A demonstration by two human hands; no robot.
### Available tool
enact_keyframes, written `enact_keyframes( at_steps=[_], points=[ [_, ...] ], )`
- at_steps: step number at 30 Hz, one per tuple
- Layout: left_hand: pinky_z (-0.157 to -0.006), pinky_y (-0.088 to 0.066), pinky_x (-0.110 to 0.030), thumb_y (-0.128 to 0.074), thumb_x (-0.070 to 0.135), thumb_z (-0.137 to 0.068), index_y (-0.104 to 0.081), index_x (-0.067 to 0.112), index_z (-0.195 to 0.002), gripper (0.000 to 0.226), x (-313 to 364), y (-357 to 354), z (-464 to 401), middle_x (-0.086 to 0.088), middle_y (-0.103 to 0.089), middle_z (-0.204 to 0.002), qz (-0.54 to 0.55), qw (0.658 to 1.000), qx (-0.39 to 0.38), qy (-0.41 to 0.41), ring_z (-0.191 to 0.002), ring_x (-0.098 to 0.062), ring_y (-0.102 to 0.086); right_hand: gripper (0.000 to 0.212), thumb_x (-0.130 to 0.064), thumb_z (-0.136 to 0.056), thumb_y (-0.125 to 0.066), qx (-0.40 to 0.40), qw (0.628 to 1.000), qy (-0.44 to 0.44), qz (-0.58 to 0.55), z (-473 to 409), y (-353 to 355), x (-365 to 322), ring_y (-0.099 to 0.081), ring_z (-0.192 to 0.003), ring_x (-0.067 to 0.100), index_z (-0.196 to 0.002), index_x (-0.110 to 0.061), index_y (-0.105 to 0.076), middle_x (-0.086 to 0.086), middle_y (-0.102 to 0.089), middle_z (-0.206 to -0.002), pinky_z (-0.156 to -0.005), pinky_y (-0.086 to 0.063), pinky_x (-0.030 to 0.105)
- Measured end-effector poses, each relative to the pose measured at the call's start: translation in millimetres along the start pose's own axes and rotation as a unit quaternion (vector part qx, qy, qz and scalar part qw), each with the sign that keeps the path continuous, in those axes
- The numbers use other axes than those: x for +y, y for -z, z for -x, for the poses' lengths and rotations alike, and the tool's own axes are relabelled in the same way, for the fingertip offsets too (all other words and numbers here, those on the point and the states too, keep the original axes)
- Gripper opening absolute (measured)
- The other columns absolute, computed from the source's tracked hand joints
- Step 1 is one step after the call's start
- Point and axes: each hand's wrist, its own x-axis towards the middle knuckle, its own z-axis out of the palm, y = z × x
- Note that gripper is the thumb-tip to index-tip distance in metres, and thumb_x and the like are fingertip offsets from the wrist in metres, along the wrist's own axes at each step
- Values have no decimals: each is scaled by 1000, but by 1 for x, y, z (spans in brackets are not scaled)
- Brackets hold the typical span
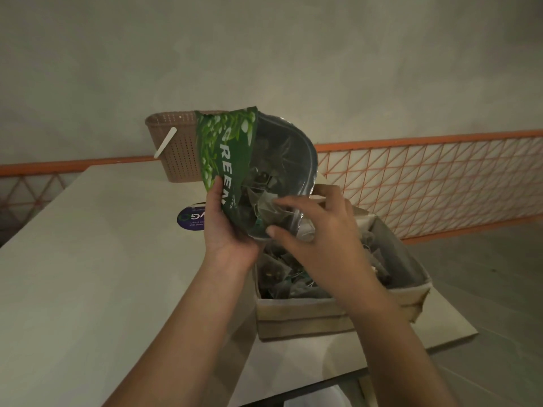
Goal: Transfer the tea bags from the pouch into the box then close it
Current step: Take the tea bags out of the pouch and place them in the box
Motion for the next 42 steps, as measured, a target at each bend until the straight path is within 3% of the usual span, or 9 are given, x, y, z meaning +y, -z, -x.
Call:
enact_keyframes(
  at_steps=[3, 7, 15, 23, 28, 31, 35, 39, 42],
  points=[
    [-116, -40, -49, -49, 57, -97, -61, 14, -142, 63, 1, -3, 2, -16, -62, -141, 6, 1000, -3, 5, -135, -35, -55, 29, -36, -78, -78, 36, 999, -3, -6, -3, -13, 5, -52, -111, 24, -106, -32, -73, 3, -53, -118, -90, -52, 40],
    [-116, -39, -53, -49, 57, -98, -63, 16, -139, 60, 7, 1, 1, -18, -65, -138, 7, 1000, 9, 1, -132, -39, -57, 21, -28, -88, -69, 73, 973, -69, -205, -2, 0, 3, -57, -104, 5, -106, -20, -75, -3, -58, -113, -76, -45, 5],
    [-101, -52, -49, -48, 57, -99, -64, 23, -138, 54, 14, 1, 2, -11, -67, -136, 6, 1000, -2, -4, -128, -35, -62, 22, -27, -100, -52, 200, 895, -133, -375, 1, 40, 12, -65, -80, 19, -107, -16, -69, 0, -72, -96, -68, -53, 21],
    [-116, -39, -55, -49, 55, -98, -63, 22, -139, 55, 10, 4, -3, -12, -65, -140, 20, 1000, -8, 2, -132, -38, -58, 12, -16, -92, -65, 100, 949, -146, -261, 2, 39, 34, -67, -70, 9, -98, -27, -68, -13, -70, -87, -61, -51, 15],
    [-115, -40, -54, -48, 55, -99, -63, 21, -140, 55, 9, 5, -5, -12, -65, -139, 18, 1000, -10, 3, -132, -37, -58, 10, -15, -95, -60, 141, 943, -99, -284, -11, 47, 27, -57, -64, 10, -103, -20, -64, -6, -66, -97, -57, -48, 17],
    [-114, -41, -54, -48, 56, -99, -61, 22, -141, 56, 9, 7, -6, -12, -64, -140, 14, 1000, -16, 9, -132, -37, -58, 14, -9, -96, -58, 119, 950, -76, -279, -21, 55, 28, -63, -74, 12, -102, -20, -64, -2, -68, -101, -65, -51, 19],
    [-117, -38, -54, -48, 56, -99, -61, 21, -142, 56, 7, 8, -6, -12, -64, -141, 12, 1000, -16, 8, -133, -37, -57, 25, -9, -97, -55, -16, 974, -124, -191, -16, 53, 40, -66, -89, 18, -106, -29, -67, -8, -69, -107, -73, -57, 27],
    [-120, -35, -54, -50, 55, -99, -61, 21, -142, 56, 6, 9, -9, -12, -62, -143, 15, 1000, -21, 15, -135, -37, -55, 37, -7, -89, -56, 43, 994, -103, 17, -4, 45, 49, -42, -121, 20, -116, -30, -65, -5, -49, -126, -98, -34, 31],
    [-119, -35, -53, -52, 56, -98, -61, 22, -142, 56, 6, 10, -9, -11, -62, -144, 10, 1000, -17, 20, -135, -36, -55, 29, -7, -90, -59, -28, 996, -90, 0, -1, 46, 50, -54, -101, 12, -102, -31, -69, -9, -56, -111, -79, -42, 15]
  ],
)
